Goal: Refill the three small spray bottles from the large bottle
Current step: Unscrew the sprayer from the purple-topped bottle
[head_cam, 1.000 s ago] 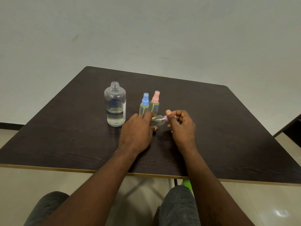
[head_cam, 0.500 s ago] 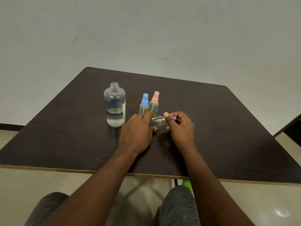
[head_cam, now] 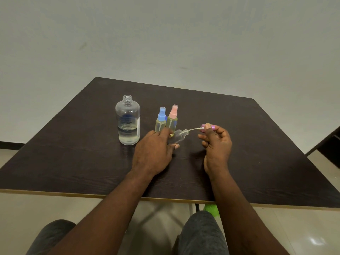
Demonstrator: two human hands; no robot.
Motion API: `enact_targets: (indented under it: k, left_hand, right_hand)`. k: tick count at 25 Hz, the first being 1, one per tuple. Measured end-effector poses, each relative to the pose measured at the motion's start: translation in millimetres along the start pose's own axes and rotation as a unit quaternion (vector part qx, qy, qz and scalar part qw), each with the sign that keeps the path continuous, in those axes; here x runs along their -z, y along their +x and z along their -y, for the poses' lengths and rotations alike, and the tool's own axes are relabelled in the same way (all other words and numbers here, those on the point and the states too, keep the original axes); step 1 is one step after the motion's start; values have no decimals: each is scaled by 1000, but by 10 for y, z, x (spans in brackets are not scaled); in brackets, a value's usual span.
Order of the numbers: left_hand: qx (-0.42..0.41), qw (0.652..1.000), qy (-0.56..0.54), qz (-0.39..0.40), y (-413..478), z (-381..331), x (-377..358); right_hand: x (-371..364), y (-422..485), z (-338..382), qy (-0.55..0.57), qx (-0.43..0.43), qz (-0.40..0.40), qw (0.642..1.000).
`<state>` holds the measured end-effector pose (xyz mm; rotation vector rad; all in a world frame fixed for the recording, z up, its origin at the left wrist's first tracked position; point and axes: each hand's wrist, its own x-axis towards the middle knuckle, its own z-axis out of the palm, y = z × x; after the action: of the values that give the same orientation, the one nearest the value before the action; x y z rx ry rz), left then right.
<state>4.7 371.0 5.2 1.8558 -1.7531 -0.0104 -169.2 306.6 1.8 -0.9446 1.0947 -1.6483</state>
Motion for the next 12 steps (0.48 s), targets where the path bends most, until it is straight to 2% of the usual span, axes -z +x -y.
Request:
enact_targets:
  k: [12]
  left_hand:
    - [12, 999, 4, -32, 9, 21, -32]
  right_hand:
    - [7, -14, 16, -19, 12, 28, 999]
